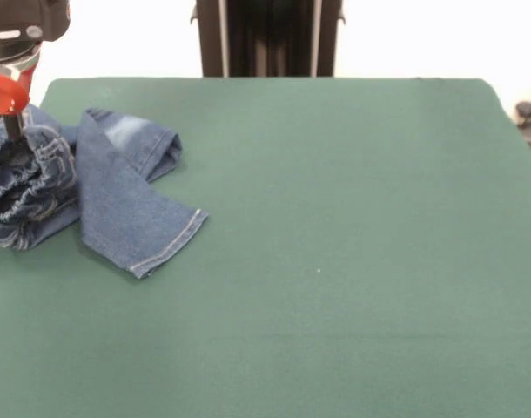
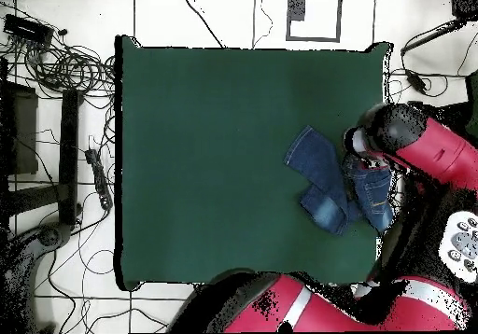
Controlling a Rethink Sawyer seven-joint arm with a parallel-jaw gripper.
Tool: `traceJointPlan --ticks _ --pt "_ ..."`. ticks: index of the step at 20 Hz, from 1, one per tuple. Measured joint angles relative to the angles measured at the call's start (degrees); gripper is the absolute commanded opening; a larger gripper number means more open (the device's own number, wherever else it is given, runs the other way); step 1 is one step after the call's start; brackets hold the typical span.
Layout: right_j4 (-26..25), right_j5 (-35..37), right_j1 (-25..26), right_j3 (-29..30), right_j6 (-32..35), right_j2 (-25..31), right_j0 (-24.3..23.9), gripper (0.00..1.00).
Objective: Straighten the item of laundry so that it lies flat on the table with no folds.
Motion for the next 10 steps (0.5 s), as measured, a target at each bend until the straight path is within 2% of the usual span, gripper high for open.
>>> traceJointPlan --ticks 10 --pt "0.08 0.61 -4.3 0.04 0.0 0.29 -5.83 0.0"
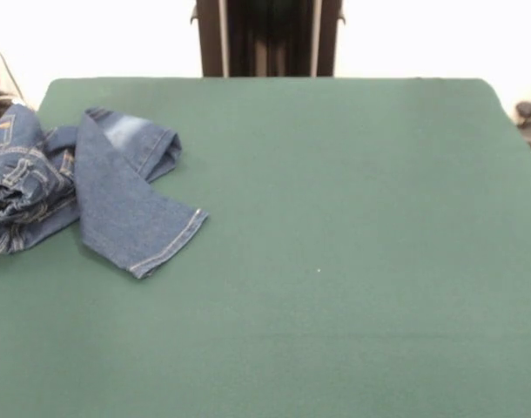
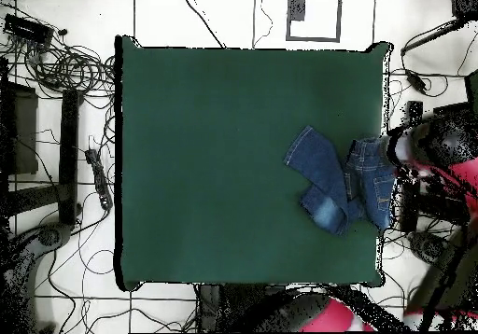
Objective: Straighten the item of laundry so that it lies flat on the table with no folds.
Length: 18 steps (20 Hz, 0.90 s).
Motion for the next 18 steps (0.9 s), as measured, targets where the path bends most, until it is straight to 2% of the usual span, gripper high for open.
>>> traceJointPlan --ticks 5,13,18 --pt "-2.07 0.01 -4.48 0.01 0.0 -1.21 -0.55 0.0" --pt "-3.45 0.04 -10.26 -0.02 0.0 -1.72 3.55 0.0" --pt "-3.61 0.02 -11.4 -0.01 0.0 -1.63 4.21 0.0"
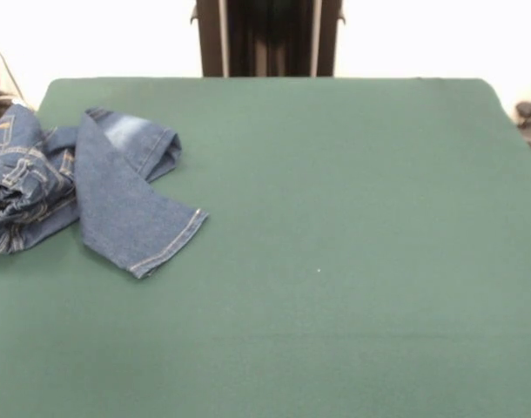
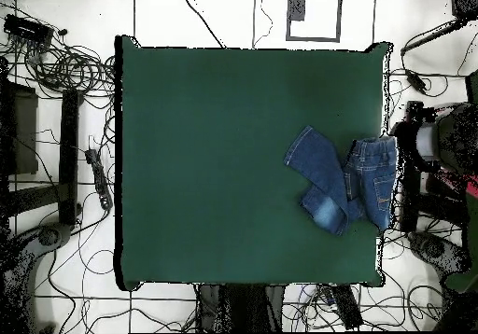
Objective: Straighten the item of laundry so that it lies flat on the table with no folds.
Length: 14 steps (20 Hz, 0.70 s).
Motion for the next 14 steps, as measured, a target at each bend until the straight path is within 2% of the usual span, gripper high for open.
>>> traceJointPlan --ticks 14 --pt "-0.07 -1.89 -0.27 0.01 0.0 1.04 -1.82 0.0"
